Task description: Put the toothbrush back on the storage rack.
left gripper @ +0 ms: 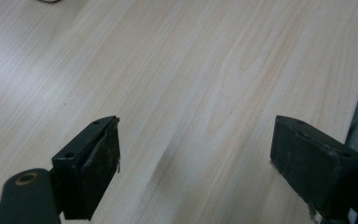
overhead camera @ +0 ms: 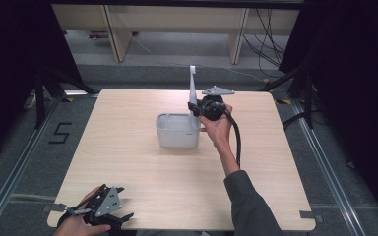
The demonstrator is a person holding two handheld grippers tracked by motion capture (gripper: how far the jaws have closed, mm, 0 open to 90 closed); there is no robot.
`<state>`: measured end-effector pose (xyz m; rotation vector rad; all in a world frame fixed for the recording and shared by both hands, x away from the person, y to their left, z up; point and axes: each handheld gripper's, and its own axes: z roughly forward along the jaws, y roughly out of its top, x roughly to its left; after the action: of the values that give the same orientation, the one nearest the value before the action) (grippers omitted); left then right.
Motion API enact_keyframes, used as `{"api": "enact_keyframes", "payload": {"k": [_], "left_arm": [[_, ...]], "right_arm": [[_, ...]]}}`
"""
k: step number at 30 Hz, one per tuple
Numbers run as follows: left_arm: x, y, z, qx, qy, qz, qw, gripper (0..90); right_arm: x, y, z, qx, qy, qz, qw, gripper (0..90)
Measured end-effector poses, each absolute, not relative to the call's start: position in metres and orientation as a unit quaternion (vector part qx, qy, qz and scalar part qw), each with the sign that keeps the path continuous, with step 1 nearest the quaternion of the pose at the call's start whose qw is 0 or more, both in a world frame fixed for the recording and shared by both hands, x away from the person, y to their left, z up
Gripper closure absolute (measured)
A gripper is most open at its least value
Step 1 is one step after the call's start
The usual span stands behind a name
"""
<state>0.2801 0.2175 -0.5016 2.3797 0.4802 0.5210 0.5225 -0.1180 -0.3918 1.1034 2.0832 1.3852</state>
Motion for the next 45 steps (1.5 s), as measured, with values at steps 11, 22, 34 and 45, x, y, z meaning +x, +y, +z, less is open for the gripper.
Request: {"api": "enact_keyframes", "payload": {"k": [11, 22, 34, 45], "left_arm": [[0.281, 0.218, -0.501, 0.913, 0.178, 0.187, 0.316, 15.5], [0.281, 0.217, -0.502, 0.910, 0.180, 0.193, 0.320, 15.5], [0.280, 0.216, -0.503, 0.908, 0.181, 0.198, 0.323, 15.5], [0.280, 0.216, -0.503, 0.908, 0.180, 0.196, 0.322, 15.5]], "right_arm": [[0.518, -0.117, -0.398, 0.398, 0.753, 0.483, 0.204, 66.7], [0.517, -0.119, -0.406, 0.398, 0.757, 0.479, 0.199, 66.7], [0.516, -0.123, -0.411, 0.390, 0.768, 0.466, 0.201, 66.7], [0.516, -0.122, -0.417, 0.392, 0.772, 0.457, 0.202, 66.7]]}}
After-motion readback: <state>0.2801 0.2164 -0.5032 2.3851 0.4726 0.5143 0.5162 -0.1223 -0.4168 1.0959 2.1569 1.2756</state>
